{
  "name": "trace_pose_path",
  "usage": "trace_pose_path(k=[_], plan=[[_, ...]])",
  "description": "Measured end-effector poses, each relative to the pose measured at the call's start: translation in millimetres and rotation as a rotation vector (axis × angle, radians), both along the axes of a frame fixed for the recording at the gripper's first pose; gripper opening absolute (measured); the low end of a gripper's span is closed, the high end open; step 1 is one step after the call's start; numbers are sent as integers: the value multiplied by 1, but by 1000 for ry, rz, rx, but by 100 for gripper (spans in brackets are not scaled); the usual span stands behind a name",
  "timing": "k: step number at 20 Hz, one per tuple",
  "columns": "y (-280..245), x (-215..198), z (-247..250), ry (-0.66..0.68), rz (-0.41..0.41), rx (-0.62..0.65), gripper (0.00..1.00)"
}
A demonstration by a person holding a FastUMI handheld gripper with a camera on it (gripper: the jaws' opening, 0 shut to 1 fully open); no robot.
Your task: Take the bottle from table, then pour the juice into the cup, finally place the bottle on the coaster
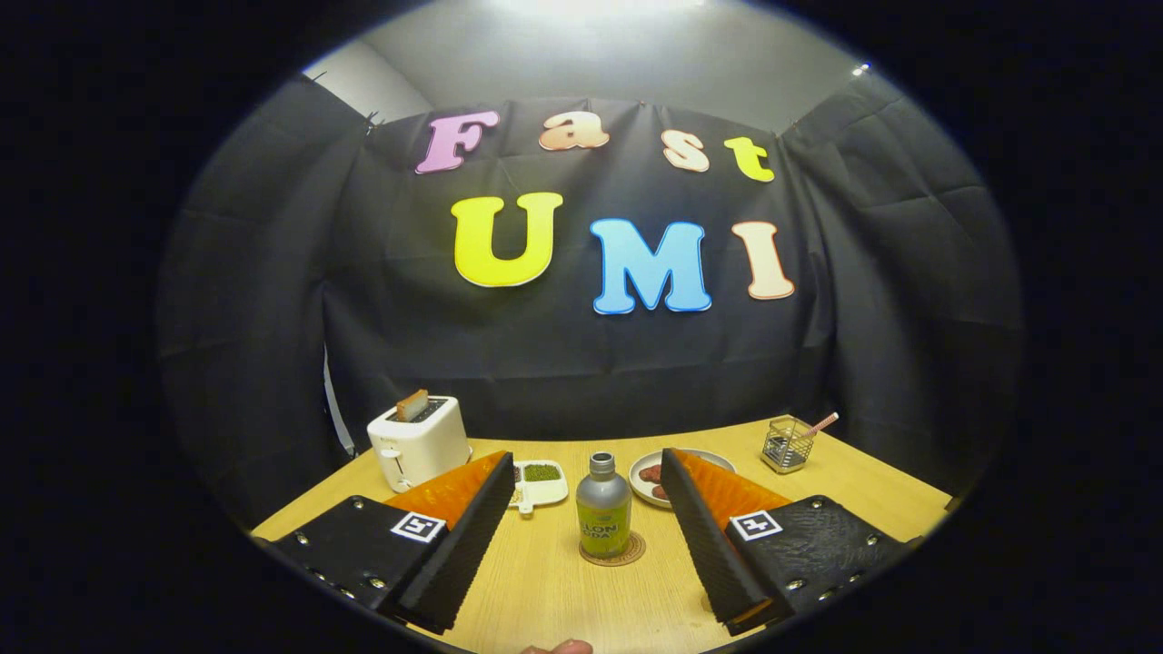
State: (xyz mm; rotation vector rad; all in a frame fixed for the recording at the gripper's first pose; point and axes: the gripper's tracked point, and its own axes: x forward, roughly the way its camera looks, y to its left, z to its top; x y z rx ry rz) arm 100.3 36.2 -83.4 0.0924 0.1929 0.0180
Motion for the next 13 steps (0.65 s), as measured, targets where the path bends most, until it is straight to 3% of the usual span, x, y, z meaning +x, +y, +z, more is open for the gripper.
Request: trace_pose_path(k=[13], plan=[[-13, -18, 46, -98, 15, 24, 98]])
